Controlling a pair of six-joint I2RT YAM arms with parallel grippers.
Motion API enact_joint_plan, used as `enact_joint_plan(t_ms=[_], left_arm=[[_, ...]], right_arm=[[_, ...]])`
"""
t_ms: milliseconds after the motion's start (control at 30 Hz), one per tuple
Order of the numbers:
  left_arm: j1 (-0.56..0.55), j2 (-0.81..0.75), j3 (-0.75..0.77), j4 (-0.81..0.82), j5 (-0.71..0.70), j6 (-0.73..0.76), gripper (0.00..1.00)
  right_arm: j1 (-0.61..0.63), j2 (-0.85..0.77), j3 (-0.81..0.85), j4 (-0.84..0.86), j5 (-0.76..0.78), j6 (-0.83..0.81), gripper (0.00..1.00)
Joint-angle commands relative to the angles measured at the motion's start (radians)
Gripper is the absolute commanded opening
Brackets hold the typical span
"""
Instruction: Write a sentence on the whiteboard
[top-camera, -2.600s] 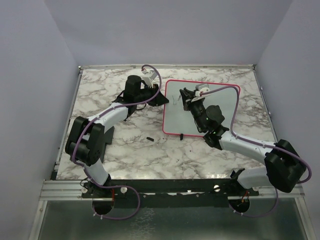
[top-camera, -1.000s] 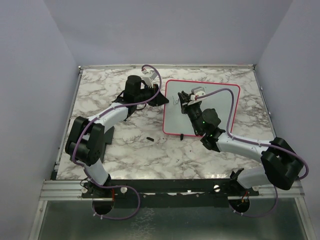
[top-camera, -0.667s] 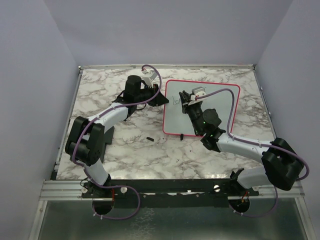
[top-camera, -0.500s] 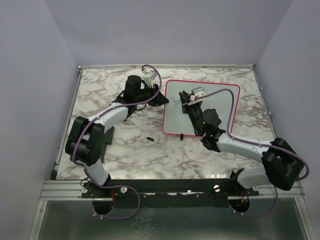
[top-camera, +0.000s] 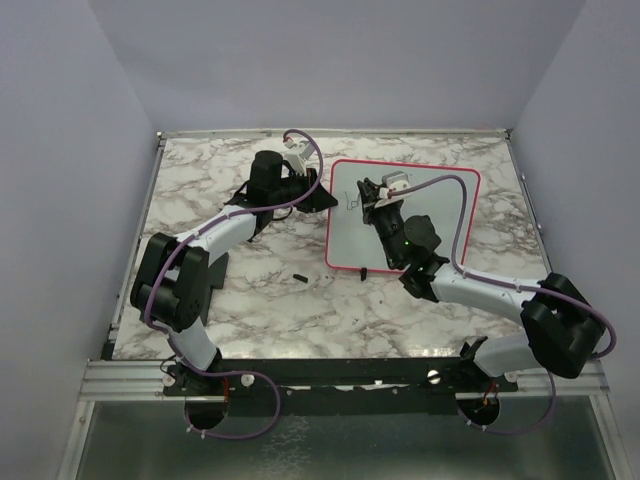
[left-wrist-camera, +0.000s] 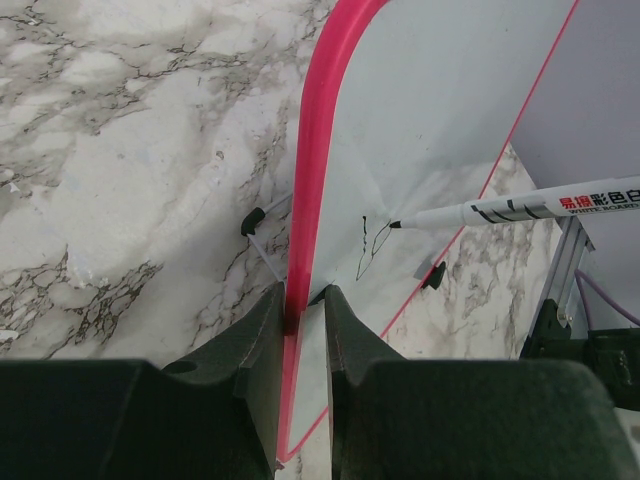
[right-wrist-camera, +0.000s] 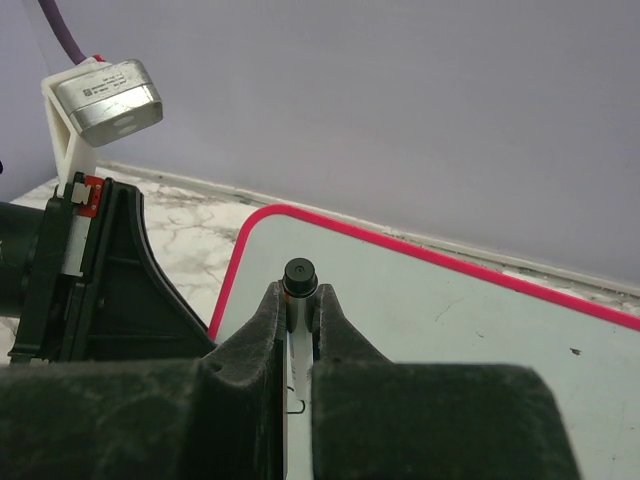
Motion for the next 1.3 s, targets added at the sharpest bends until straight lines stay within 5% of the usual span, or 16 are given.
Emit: enact_joint_plan(t_ms=[0,633,1267], left_arm=[[-0.003,-0.011,-0.006,0.022,0.009,0.003,0.12],[0.002,-0.008,-0.003,0.014,-0.012,-0.003,0.11],[0.002,-0.014,-0.007,0.015,-0.010,0.003,0.11]], right_arm=[[0.007,0.025,0.033,0.034,-0.006,-0.012,0.01],[0.014,-0.120,-0.043,0.009,-0.022,0.051,0.01],[0.013,-0.031,-0.026,0.068,0.047,0.013,0.01]])
